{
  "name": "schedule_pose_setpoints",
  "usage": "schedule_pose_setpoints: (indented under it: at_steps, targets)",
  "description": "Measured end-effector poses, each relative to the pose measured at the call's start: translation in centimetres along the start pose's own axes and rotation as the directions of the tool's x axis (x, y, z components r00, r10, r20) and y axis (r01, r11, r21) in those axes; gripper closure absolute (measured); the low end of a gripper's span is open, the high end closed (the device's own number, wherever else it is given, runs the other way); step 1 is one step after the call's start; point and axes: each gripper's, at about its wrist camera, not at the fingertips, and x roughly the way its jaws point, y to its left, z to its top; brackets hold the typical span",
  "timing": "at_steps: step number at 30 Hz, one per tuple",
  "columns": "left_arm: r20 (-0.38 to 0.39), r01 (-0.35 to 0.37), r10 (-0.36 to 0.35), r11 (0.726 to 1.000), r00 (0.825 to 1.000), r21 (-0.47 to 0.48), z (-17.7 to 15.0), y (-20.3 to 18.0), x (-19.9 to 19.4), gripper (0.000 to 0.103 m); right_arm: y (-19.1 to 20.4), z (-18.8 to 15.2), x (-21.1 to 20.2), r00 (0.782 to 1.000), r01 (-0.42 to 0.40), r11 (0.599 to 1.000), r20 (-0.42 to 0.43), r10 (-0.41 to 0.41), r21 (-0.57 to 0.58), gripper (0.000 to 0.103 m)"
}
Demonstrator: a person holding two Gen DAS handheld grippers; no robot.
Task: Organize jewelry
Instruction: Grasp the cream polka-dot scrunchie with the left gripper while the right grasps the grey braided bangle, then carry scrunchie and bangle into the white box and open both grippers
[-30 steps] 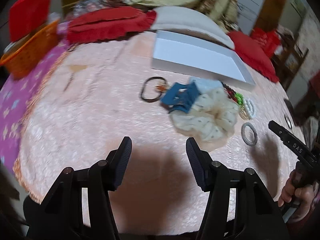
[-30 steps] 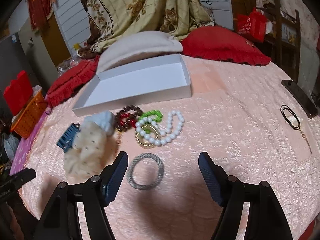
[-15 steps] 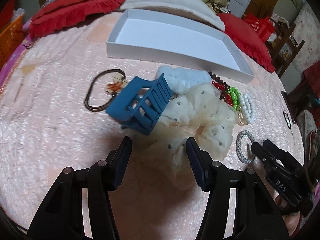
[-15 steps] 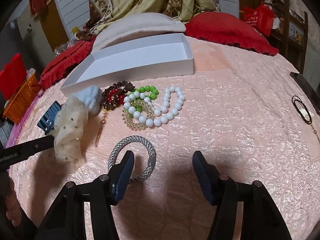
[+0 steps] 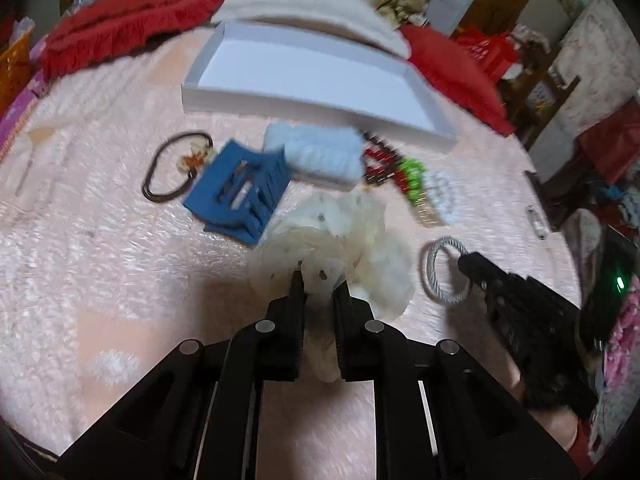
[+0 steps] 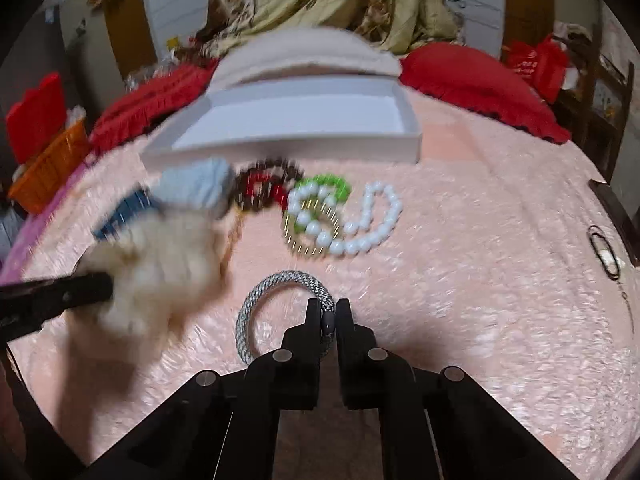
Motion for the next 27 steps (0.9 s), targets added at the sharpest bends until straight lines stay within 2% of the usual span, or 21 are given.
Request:
schedule_pose_setpoints:
  at_steps: [7, 11, 16, 19, 23, 27]
  targets:
    - [0.147, 0.049, -0.056, 0.997, 0.988, 0.053, -0.5, -1.1, -7.7, 0.092, -4.0, 1.9, -6.6, 0.991, -0.032, 0.992, 0.134, 0.016, 0.12, 0.096]
    - [0.203, 0.014, -0.031, 0.996, 0.979, 0.085, -0.4, -1.7, -10.1, 0.092, -4.3, 1.6, -8.6, 0.988, -0.031, 0.991, 0.155, 0.01, 0.131, 0.096]
    - [0.242, -0.009, -0.015, 0.995, 0.97, 0.097, 0.5, -1.7, -11.8, 0.092, -3.7, 1.9, -8.7, 0.988, -0.068, 0.991, 0.144, 0.05, 0.117, 0.096]
    - [0.24, -0.008, -0.015, 0.996, 0.971, 0.094, 1.4, -1.0, -12.2, 0.092, -2.9, 3.1, -8.3, 0.985, -0.122, 0.987, 0.136, 0.107, 0.108, 0.096]
    - [0.227, -0.027, 0.004, 0.995, 0.974, 0.1, 4.0, -0.2, -11.9, 0.092, -1.4, 6.4, -7.1, 0.977, -0.18, 0.98, 0.127, 0.169, 0.086, 0.096]
    - [0.223, -0.062, 0.039, 0.994, 0.974, 0.095, 8.4, 0.6, -10.6, 0.092, -0.6, 10.5, -4.4, 0.971, -0.226, 0.969, 0.109, 0.214, 0.104, 0.096]
